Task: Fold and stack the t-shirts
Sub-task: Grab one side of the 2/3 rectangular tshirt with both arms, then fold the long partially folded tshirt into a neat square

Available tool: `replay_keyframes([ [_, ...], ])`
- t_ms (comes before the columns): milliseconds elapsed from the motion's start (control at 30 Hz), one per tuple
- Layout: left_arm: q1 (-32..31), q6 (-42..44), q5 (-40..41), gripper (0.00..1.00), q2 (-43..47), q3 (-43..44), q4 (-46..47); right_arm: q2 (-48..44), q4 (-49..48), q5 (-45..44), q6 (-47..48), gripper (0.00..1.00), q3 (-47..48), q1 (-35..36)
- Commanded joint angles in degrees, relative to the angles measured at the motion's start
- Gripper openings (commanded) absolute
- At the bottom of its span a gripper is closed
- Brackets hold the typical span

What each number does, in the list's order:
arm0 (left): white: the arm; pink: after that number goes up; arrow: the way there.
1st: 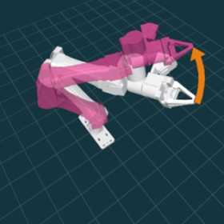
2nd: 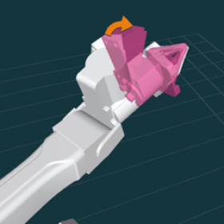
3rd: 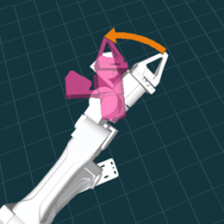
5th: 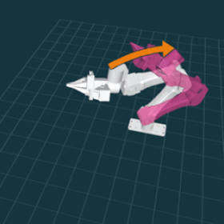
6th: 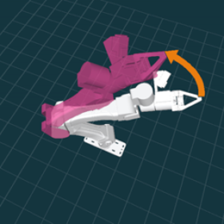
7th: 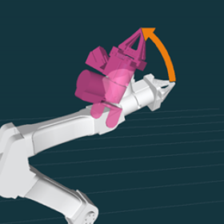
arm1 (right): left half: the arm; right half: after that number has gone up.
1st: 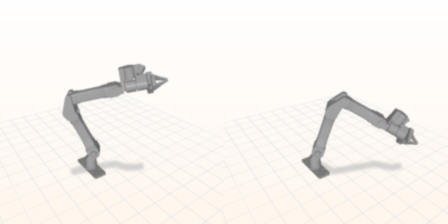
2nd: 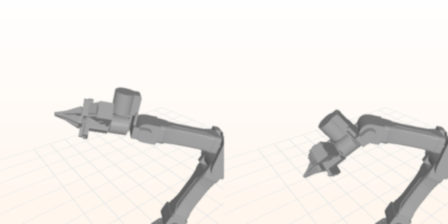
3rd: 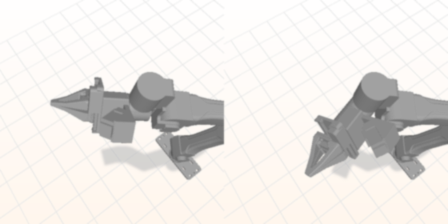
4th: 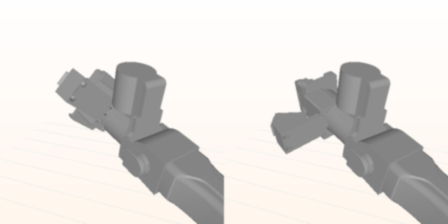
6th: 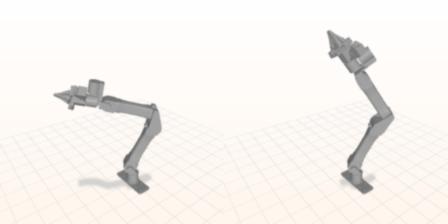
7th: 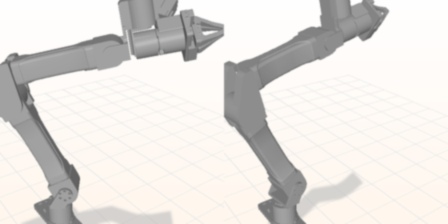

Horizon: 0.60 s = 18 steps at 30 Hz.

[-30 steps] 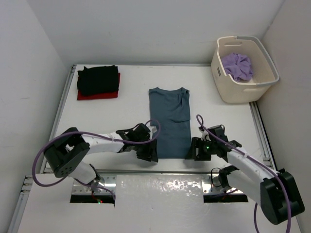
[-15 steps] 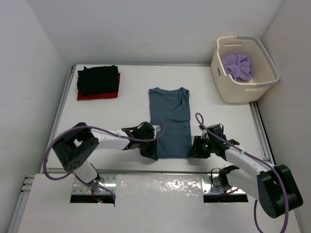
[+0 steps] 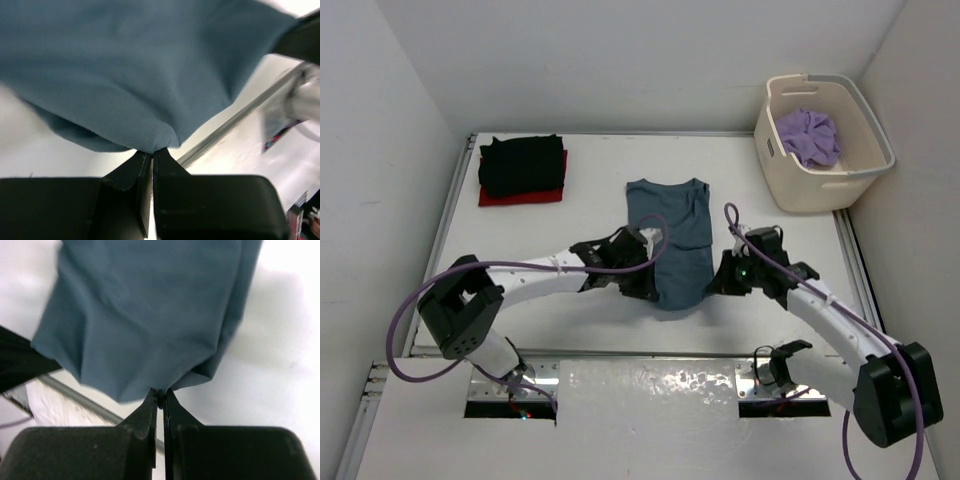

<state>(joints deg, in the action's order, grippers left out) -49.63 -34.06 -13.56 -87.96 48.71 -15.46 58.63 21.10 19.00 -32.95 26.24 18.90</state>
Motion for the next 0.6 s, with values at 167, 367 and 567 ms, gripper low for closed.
replay_keyframes([
  [167,9.3,3.8,-0.1,0.00,-1.0,11.6,-0.6,5.3,-0.4,-12.4,0.3,0.00,17.4,-1.4],
  [367,13.8,6.9,1.3,0.00,-4.1,21.0,-1.8,11.4,-3.1,-16.0,0.9,0.00,26.1,-3.9],
  [567,19.6,7.6,0.3,0.00,-10.8,31.4,-2.0,19.5,-4.6,-16.2,2.8,0.00,36.0,-6.5],
])
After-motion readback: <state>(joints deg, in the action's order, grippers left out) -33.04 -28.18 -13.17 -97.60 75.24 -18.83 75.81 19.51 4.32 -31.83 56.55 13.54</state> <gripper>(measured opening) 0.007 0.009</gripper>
